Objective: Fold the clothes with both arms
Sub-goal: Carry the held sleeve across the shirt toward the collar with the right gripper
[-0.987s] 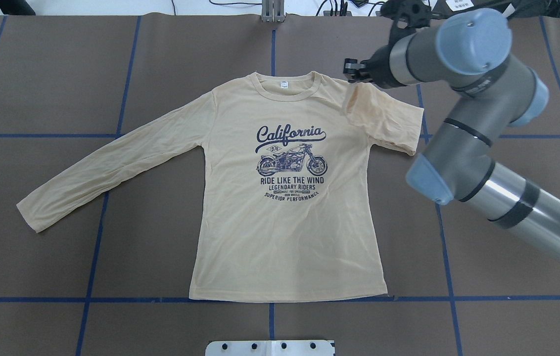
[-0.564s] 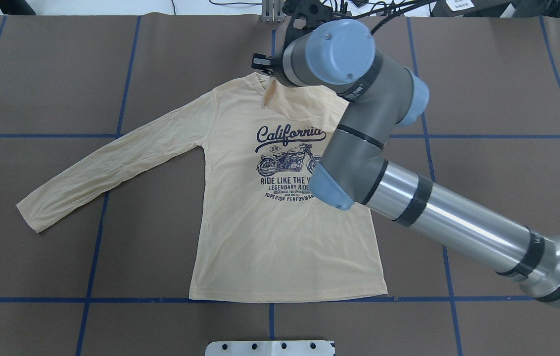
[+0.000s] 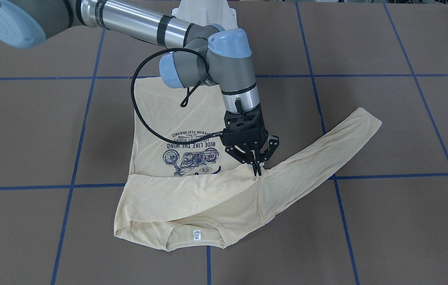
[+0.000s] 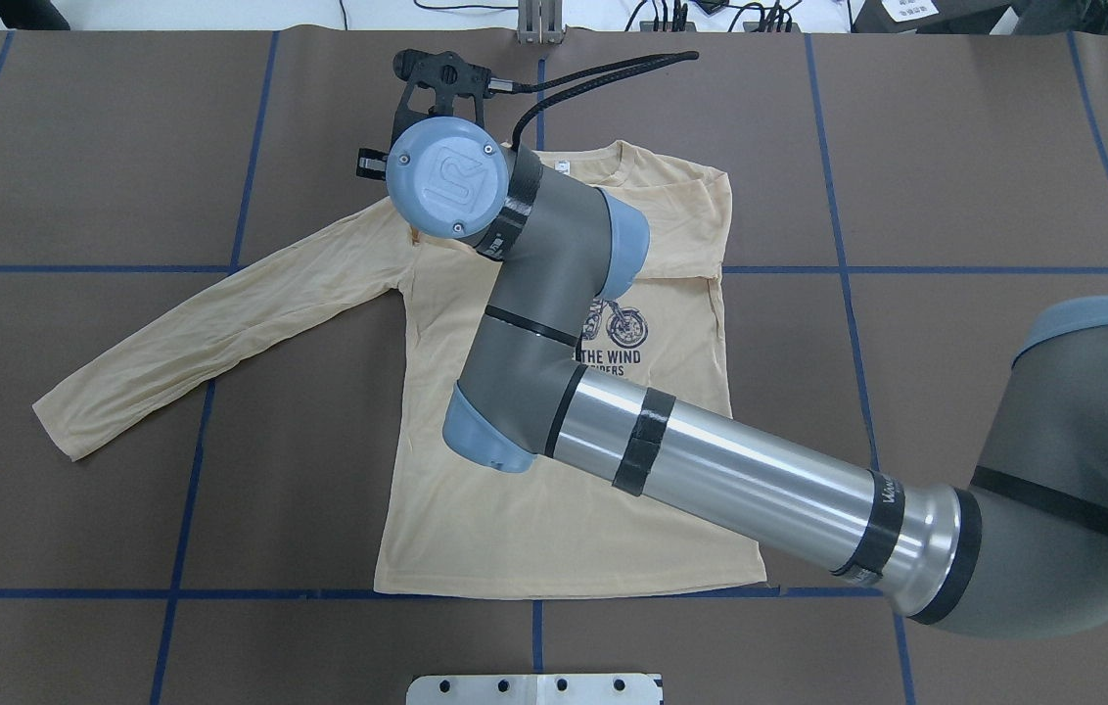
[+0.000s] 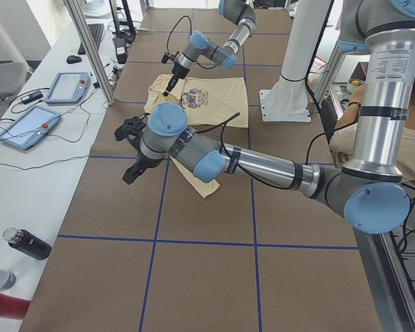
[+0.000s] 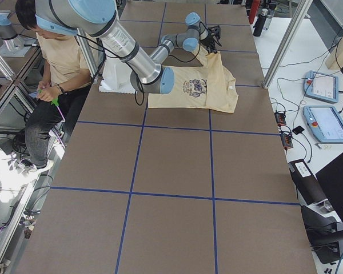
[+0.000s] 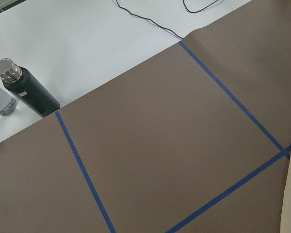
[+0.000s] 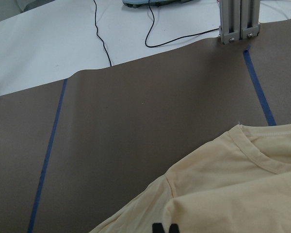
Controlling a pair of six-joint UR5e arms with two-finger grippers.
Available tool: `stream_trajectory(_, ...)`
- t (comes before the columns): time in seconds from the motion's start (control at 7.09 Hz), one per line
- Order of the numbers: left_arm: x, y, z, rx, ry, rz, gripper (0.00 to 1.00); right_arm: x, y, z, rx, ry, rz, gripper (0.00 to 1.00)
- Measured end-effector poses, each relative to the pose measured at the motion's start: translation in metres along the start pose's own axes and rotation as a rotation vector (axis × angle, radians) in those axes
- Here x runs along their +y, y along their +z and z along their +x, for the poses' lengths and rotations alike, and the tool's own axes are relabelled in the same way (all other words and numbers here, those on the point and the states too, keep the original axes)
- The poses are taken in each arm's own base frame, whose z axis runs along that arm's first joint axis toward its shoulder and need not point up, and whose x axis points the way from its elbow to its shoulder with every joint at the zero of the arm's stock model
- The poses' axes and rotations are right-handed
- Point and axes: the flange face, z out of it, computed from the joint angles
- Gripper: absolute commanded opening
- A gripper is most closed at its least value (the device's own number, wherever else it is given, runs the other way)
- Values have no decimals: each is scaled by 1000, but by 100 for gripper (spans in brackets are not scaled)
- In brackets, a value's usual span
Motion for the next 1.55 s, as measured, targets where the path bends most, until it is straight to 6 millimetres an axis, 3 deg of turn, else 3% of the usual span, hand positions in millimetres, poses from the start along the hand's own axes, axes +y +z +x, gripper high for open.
stream_trajectory(0.28, 1, 1, -1, 0, -3, -2, 100, 4, 7, -25, 16, 79, -2, 99)
stream_trajectory(0.71, 1, 1, -1, 1, -6, -2, 100, -8, -3, -57, 107, 110, -31, 100)
stream_trajectory(0.85, 0, 0, 1, 1, -8, 1, 100, -20, -9, -55, 163, 112, -70, 100)
stream_trajectory(0.99, -3, 2, 8, 9, 5, 7, 100, -45, -19, -41, 236, 115, -131, 100)
stream_trajectory(1.13, -8, 17, 24, 36, 37, 5, 100, -75, -29, -12, 275, 115, -189, 100)
stream_trajectory(1.27, -12, 41, 48, 79, 56, -12, 100, -107, -39, 42, 276, 92, -233, 100)
stream_trajectory(1.55, -1, 72, 84, 133, -4, -24, 100, -157, -82, 188, 237, -9, -302, 100)
